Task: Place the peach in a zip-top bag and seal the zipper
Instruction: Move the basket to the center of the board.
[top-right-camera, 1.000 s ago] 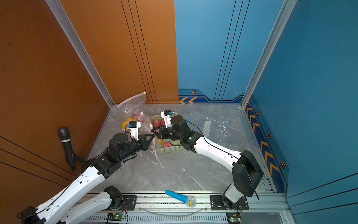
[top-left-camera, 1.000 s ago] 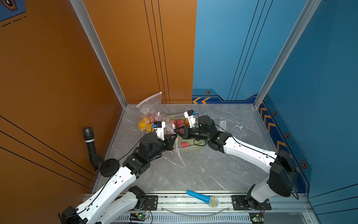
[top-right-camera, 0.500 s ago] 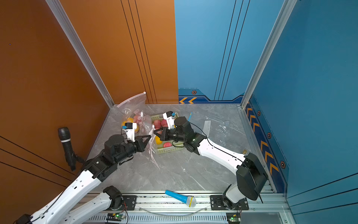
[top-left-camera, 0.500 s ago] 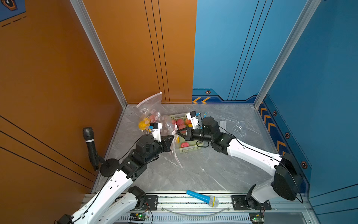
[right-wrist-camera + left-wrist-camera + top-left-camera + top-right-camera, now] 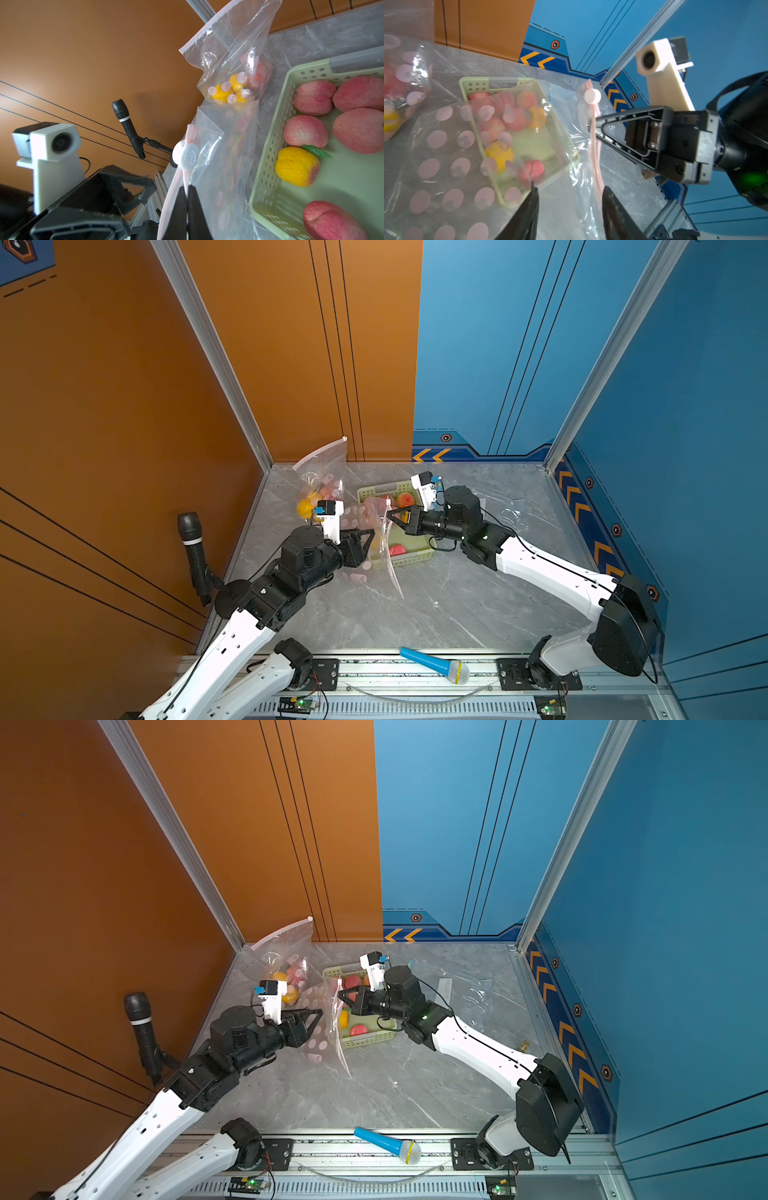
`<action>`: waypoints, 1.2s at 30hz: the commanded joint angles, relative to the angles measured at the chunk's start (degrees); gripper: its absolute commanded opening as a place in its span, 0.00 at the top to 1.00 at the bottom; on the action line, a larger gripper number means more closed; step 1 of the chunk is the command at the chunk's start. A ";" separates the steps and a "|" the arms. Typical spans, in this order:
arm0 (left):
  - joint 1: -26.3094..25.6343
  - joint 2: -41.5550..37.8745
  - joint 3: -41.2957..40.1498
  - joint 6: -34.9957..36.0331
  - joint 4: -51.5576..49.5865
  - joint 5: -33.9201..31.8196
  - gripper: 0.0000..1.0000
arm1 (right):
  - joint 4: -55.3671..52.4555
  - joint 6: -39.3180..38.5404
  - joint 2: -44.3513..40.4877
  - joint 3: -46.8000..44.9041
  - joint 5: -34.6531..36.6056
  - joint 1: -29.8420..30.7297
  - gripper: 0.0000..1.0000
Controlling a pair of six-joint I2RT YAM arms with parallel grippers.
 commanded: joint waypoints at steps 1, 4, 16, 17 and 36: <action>-4.47 1.92 2.78 2.67 -1.78 -3.01 0.50 | -2.87 -3.55 -2.53 1.06 3.07 1.15 1.00; -7.29 4.61 3.67 2.87 -2.04 -7.03 0.52 | -4.51 -5.21 -2.92 1.68 4.84 2.02 1.00; -8.04 8.04 5.02 2.25 -3.91 -15.34 0.78 | -5.15 -6.14 -3.22 2.22 5.29 3.00 1.00; -8.05 8.23 5.09 2.15 -3.82 -15.05 0.80 | -5.08 -6.09 -3.04 2.32 5.35 3.08 1.00; -6.98 10.70 3.59 -0.25 -0.86 -10.36 1.00 | -8.55 -8.73 -2.80 3.60 7.52 4.42 1.00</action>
